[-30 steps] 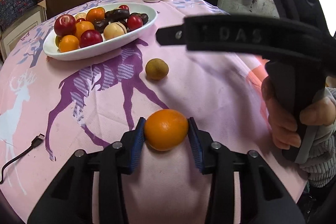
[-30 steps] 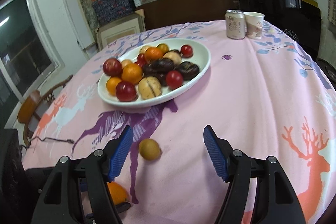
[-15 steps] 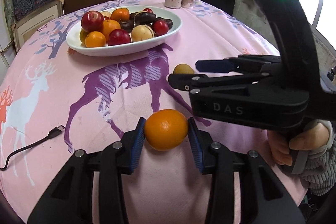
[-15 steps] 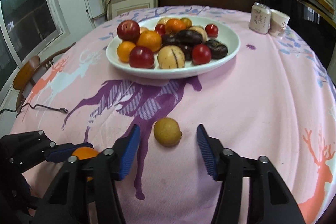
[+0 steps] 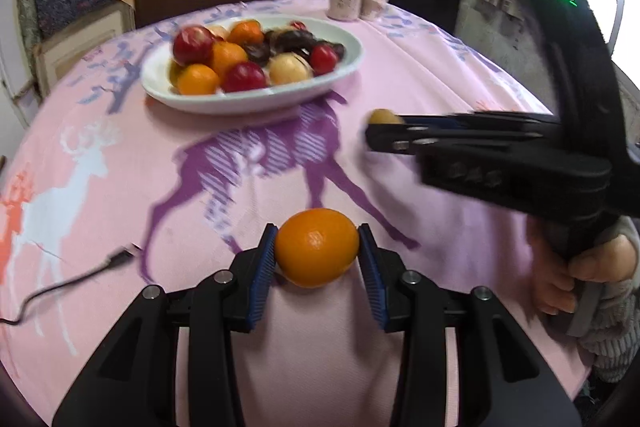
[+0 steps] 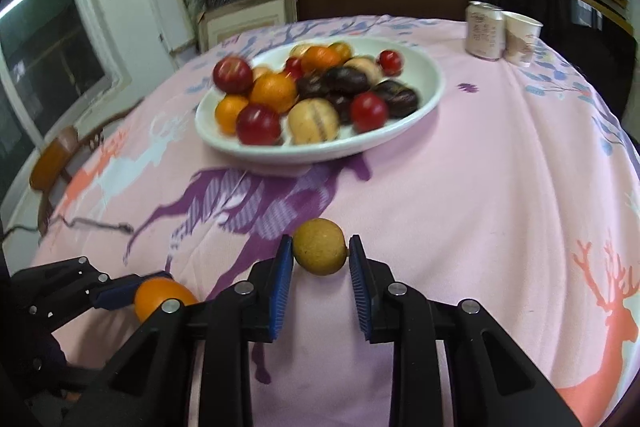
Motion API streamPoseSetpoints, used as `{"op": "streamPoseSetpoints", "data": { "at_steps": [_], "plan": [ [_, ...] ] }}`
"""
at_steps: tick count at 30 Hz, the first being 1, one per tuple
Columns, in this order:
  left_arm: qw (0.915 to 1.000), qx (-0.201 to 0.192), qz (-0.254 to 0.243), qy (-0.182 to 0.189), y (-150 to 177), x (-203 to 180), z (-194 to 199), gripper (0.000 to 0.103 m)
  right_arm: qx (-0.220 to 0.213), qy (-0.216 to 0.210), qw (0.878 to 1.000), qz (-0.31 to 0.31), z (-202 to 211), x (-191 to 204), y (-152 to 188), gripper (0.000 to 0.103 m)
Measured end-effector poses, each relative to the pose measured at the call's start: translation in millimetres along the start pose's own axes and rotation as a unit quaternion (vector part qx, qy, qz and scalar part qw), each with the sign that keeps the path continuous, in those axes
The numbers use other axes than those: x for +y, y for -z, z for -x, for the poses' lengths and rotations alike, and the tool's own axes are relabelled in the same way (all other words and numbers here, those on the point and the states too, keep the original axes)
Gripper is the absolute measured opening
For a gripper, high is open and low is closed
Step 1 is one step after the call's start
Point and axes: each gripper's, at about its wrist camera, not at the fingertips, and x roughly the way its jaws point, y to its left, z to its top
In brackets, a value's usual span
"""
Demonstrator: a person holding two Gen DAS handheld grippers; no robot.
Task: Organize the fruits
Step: 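Carry both fruits over the white plate and open both tools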
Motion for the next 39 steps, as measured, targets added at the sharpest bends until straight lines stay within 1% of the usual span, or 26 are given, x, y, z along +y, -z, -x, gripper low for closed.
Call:
{"op": "streamPoseSetpoints", "data": {
  "at_steps": [2,3,4,6,8,11,14,17,21,25,27,30,31,32,33,34,36,39],
  "plan": [
    [0.9997,-0.010,0.003,-0.024,-11.8,7.1,2.0,0.040,-0.014,0.000,1.000,-0.019,7.4,-8.5,-3.1,0.029],
    [0.9993,-0.015,0.004,-0.035,-19.8,10.7,3.2,0.040,-0.028,-0.001,0.999,-0.031,14.7,-13.9,-6.4,0.029],
    [0.9986,-0.025,0.009,-0.047,-33.4,17.5,6.0,0.040,-0.040,-0.002,0.998,-0.039,21.8,-17.5,-10.0,0.029],
    [0.9973,-0.040,0.027,-0.055,-57.1,29.8,10.6,0.040,-0.064,-0.002,0.997,-0.051,35.1,-23.5,-21.0,0.029],
    [0.9944,-0.063,0.052,-0.067,-90.6,45.7,15.3,0.040,-0.080,0.000,0.996,-0.049,46.0,-26.1,-37.4,0.029],
    [0.9896,-0.088,0.074,-0.087,-126.9,59.0,14.8,0.040,-0.104,0.010,0.994,-0.036,56.9,-25.3,-70.5,0.029],
    [0.9862,-0.100,0.086,-0.100,-154.3,69.2,5.1,0.040,-0.119,0.015,0.992,-0.032,53.1,-25.5,-101.2,0.029],
    [0.9839,-0.104,0.091,-0.113,-172.3,76.1,-8.9,0.040,-0.114,0.011,0.993,-0.038,34.4,-26.4,-124.3,0.029],
    [0.9823,-0.097,0.102,-0.124,-188.3,89.2,-35.1,0.040,-0.096,0.010,0.995,-0.035,4.4,-25.7,-138.7,0.029],
    [0.9834,-0.079,0.104,-0.126,-191.9,98.8,-62.8,0.040,-0.071,0.013,0.997,-0.026,-28.0,-20.7,-143.1,0.029],
    [0.9840,-0.071,0.109,-0.122,-191.6,103.0,-74.0,0.040,-0.061,0.015,0.998,-0.024,-41.4,-19.6,-143.7,0.029],
    [0.9843,-0.063,0.107,-0.126,-188.9,104.8,-88.8,0.040,-0.052,0.019,0.998,-0.016,-53.3,-17.1,-141.5,0.029],
    [0.9841,-0.061,0.107,-0.128,-187.8,104.7,-91.7,0.041,-0.049,0.022,0.998,-0.011,-56.6,-16.1,-140.4,0.030],
    [0.9838,-0.061,0.108,-0.129,-186.0,105.0,-95.5,0.051,-0.048,0.024,0.999,-0.008,-58.8,-15.4,-139.4,0.040],
    [0.9839,-0.063,0.109,-0.128,-185.6,104.4,-96.0,0.058,-0.048,0.024,0.999,-0.006,-60.3,-14.8,-138.5,0.060],
    [0.9838,-0.066,0.108,-0.128,-185.6,102.9,-95.3,0.069,-0.056,0.029,0.998,-0.008,-59.1,-14.7,-137.5,0.066],
    [0.9820,-0.076,0.100,-0.141,-186.0,98.8,-89.3,0.072,-0.072,0.037,0.997,-0.007,-53.3,-14.3,-136.8,0.067],
    [0.9812,-0.086,0.104,-0.138,-185.9,96.3,-76.8,0.079,-0.076,0.035,0.996,-0.008,-46.5,-14.9,-136.6,0.067]
  ]
}}
